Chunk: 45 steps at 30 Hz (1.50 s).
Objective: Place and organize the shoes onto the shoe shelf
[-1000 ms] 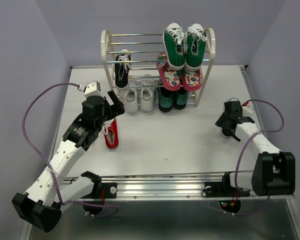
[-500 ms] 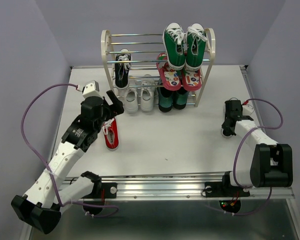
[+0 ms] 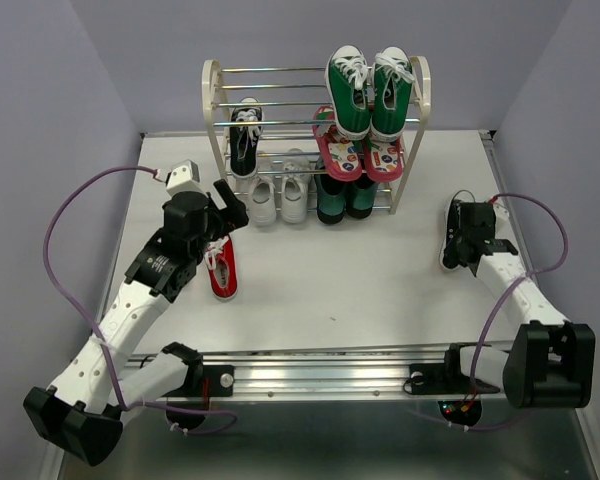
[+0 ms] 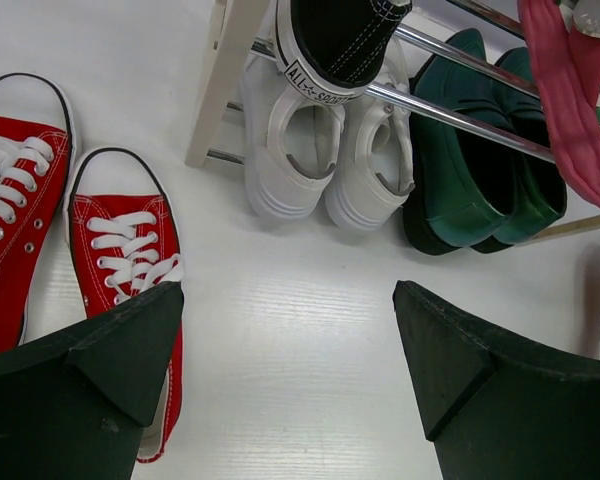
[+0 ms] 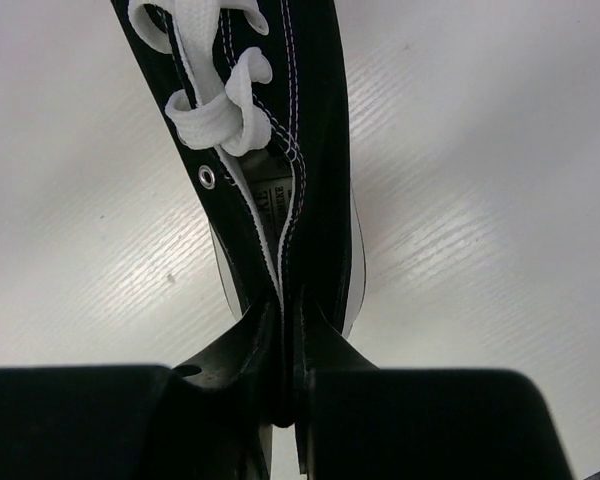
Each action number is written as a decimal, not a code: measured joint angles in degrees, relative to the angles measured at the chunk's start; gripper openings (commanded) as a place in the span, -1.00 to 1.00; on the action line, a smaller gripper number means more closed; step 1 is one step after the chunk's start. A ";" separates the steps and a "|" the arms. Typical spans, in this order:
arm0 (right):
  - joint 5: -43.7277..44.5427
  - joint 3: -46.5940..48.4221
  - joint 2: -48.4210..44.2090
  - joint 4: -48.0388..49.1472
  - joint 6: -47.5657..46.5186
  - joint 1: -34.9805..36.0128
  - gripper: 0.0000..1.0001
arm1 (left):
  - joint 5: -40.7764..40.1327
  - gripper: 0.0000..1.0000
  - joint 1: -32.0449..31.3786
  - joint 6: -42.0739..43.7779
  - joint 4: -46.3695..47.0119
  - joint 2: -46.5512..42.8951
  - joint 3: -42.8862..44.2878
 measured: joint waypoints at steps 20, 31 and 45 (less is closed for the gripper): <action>-10.51 8.61 -14.99 -20.15 -2.73 0.87 -0.99 | -1.36 0.98 0.02 -0.07 -0.20 2.43 0.00; -24.92 18.25 -21.64 -39.47 -6.71 0.96 -0.99 | -1.53 0.98 0.07 -1.29 -0.52 1.46 0.00; -57.13 17.14 -22.16 -38.18 -13.81 1.22 -0.99 | -2.75 0.98 0.17 -2.93 -3.06 1.79 0.00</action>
